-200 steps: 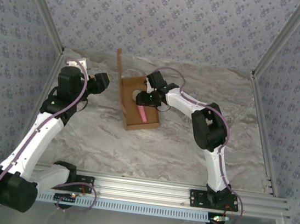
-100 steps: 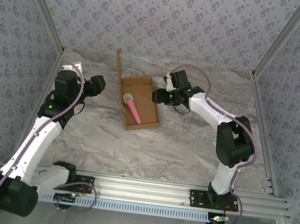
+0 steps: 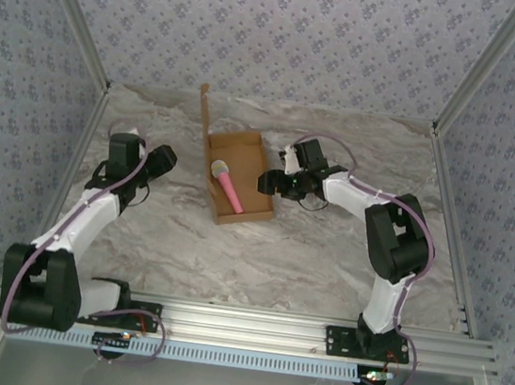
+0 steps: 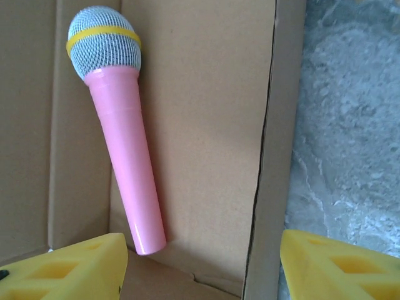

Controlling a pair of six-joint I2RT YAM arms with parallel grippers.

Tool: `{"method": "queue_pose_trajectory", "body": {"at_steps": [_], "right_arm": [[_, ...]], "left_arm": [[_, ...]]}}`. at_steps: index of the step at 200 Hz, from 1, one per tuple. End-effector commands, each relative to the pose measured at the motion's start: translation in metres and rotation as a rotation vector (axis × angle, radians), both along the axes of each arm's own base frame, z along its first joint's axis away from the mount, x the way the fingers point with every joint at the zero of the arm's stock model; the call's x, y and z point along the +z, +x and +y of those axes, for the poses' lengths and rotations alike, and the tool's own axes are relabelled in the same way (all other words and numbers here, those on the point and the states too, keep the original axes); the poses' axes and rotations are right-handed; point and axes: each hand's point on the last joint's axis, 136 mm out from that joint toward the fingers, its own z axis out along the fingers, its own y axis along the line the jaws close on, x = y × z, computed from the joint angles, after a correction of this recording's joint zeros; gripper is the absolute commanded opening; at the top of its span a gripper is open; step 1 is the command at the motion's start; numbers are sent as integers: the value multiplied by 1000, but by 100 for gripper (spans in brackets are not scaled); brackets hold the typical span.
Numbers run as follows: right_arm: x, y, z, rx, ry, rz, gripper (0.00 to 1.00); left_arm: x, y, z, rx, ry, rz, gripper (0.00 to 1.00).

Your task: Fold the paper box

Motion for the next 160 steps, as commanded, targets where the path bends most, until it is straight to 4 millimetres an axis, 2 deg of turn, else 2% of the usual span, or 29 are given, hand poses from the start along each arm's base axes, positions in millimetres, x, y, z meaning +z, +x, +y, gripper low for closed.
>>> {"method": "queue_pose_trajectory", "body": {"at_steps": [1,40,60,88,105,116,131,151,157,160], "right_arm": [[-12,-17,10,22,40,61,67],[-11,-38,30,59,81,74,67],[-8,-52,49,95,104,71,68],[-3,-76,88,179,136,68,69],[3,-87,101,223,135,55,70],[9,-87,99,232,118,27,70],[18,-76,84,219,63,-41,72],[34,-47,60,176,9,-147,73],[33,-40,53,163,-13,-163,73],[44,-29,53,154,-6,-197,73]], "left_arm": [[2,14,2,20,-29,-45,67],[-7,16,28,99,0,-30,67],[-12,13,45,141,16,-14,67],[-22,3,64,209,26,-1,67],[-27,-3,73,239,23,4,67],[-28,-7,76,251,24,6,67],[-30,-13,78,263,26,10,66],[-33,-23,82,288,38,10,66],[-35,-27,84,297,48,15,66],[-36,-28,84,301,53,16,66]]}}
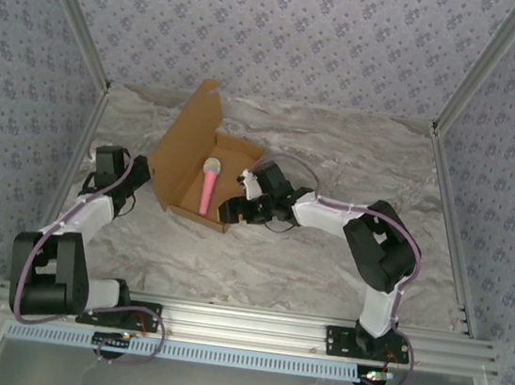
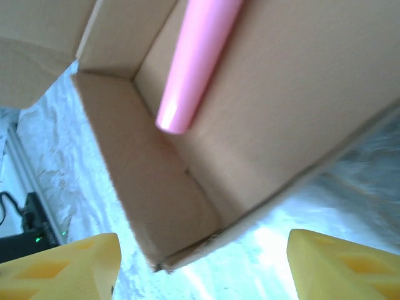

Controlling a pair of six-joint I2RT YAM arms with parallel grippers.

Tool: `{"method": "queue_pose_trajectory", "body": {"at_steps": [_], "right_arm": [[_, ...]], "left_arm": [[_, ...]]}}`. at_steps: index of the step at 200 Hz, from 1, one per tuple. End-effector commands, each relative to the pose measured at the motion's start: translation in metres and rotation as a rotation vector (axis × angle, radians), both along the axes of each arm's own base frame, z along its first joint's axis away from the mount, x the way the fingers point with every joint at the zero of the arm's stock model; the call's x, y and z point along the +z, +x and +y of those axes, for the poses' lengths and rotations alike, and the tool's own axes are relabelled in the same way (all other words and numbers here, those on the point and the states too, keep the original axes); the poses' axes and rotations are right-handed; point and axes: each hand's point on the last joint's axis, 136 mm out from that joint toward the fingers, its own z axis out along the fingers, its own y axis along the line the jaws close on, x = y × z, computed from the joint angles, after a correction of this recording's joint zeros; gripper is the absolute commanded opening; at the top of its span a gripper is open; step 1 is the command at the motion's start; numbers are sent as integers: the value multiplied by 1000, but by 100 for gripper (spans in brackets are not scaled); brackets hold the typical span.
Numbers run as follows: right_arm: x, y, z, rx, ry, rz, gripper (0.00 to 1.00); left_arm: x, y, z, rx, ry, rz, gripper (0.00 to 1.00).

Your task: Fold the paper box

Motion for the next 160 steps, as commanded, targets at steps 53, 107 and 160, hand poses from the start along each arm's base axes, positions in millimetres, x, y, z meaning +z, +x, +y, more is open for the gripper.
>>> {"method": "queue_pose_trajectory", "body": {"at_steps": [53,107,160], "right_arm": [[39,143,-54,-165,-187,-353,73],[9,186,-49,-133,-318,-374,73],[-6,204,-38,-64,-357,-422,73]], "left_arm": [[-9,-21,1,15,-6,7,68],[-17,-32,-10,-38,-31,29,70],[-28,-43,-17,-82,-35,63,70]]}}
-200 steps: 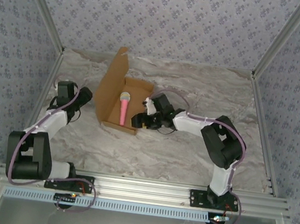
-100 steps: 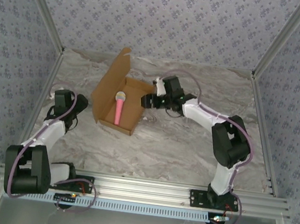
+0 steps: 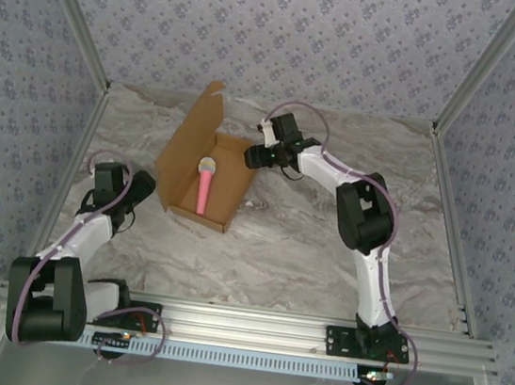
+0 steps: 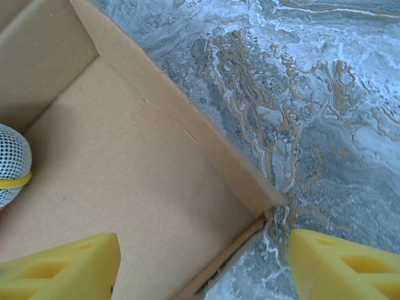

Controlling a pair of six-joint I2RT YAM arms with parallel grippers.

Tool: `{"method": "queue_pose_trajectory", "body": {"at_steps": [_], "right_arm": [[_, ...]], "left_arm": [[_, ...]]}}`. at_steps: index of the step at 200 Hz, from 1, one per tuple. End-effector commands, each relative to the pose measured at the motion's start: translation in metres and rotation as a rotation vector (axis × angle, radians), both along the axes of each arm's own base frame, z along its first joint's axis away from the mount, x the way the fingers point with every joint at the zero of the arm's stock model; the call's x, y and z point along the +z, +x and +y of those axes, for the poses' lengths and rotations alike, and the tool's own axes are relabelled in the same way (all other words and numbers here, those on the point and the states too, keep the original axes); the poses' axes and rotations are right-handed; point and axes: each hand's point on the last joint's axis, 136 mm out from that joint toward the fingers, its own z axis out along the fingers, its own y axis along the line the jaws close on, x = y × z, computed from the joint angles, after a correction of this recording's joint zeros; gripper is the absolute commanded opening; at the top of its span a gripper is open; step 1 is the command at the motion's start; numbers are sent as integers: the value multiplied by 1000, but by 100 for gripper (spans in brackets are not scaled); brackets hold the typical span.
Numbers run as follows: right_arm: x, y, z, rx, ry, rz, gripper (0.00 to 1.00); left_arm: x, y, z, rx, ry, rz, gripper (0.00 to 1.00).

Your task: Fold the paper box

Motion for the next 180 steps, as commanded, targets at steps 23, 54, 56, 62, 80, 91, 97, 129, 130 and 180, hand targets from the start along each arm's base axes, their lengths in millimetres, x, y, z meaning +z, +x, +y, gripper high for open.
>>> {"method": "queue_pose_trajectory", "body": {"at_steps": [23,54,56,62,80,91,97,129,130,180], "right_arm": [[0,14,7,90,-79,-47,72],[-6,22,14,138,-113,-61,71],[-6,23,14,141,-114,-63,71],[-5,26,17,151,-118,-71,70],[-4,30,21,175,-130,-83,69],[-4,33,24,187,-135,-92,69],[-4,34,25,192,-139,-95,69],[-9,40,27,197,-158,-97,67],[-10,40,27,197,-160,-96,67],[-13,46,23,175,-187,-91,58]], "left_arm": [[0,-5,-5,-50,10,7,70],[5,-3,-6,-66,16,-11,70],[5,-3,-6,-65,17,-10,70],[5,-3,-6,-67,18,-12,71],[3,-1,-8,-77,13,-12,70],[2,0,-9,-84,7,-9,71],[3,1,-10,-89,5,-10,71],[1,1,-11,-100,7,-4,71],[1,1,-11,-100,7,-3,71],[1,0,-10,-102,17,-5,71]]}}
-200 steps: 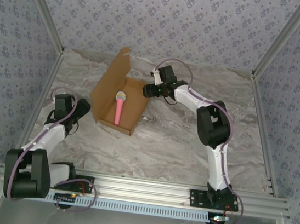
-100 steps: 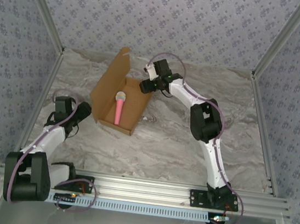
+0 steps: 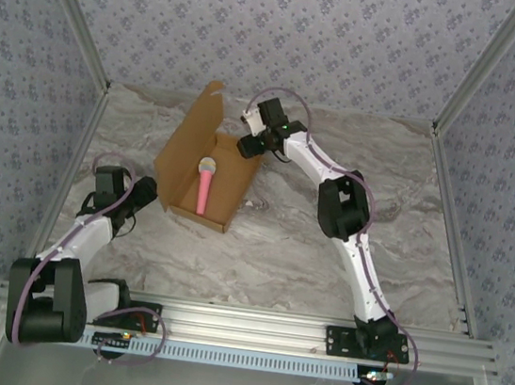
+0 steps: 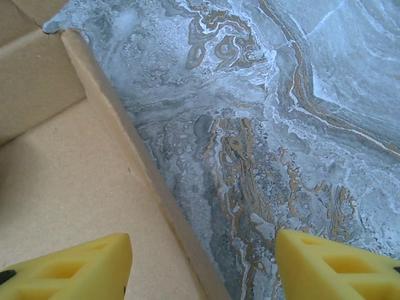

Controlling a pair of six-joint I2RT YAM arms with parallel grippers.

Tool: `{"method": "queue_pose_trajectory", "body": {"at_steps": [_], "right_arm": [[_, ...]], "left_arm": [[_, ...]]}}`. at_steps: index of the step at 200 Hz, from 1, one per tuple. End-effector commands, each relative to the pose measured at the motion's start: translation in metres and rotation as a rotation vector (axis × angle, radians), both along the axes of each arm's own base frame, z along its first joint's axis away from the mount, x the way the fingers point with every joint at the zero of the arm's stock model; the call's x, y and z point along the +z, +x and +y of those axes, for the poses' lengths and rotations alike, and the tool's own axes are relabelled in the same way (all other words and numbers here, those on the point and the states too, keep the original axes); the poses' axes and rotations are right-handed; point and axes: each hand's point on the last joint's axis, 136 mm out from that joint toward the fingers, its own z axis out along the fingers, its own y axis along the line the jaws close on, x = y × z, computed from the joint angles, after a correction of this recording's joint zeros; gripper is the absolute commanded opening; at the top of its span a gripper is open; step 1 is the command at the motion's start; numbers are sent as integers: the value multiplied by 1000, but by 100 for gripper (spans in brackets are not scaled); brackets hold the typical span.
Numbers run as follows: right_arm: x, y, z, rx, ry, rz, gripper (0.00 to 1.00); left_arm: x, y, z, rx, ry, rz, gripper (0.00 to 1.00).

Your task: Fold the paper box

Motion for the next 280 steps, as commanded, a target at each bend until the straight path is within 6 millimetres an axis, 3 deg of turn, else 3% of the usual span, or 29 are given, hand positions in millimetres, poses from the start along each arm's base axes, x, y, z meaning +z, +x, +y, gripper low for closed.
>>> {"method": "queue_pose_trajectory", "body": {"at_steps": [1,105,176,247,280], "right_arm": [[-6,-1,-5,-4,-44,15,58],[-5,4,-47,-171,-50,88,43],[-12,-6,-100,-320,-44,149,41],[-19,-54,-158,-438,-59,217,43],[-15,-84,-163,-469,-21,244,52]], "left_arm": [[6,4,0,-16,11,-26,71],[7,4,0,-22,16,-31,71],[4,3,-7,-48,4,-28,71],[2,4,-27,-112,6,-25,71],[0,5,-35,-135,9,-21,71]]}}
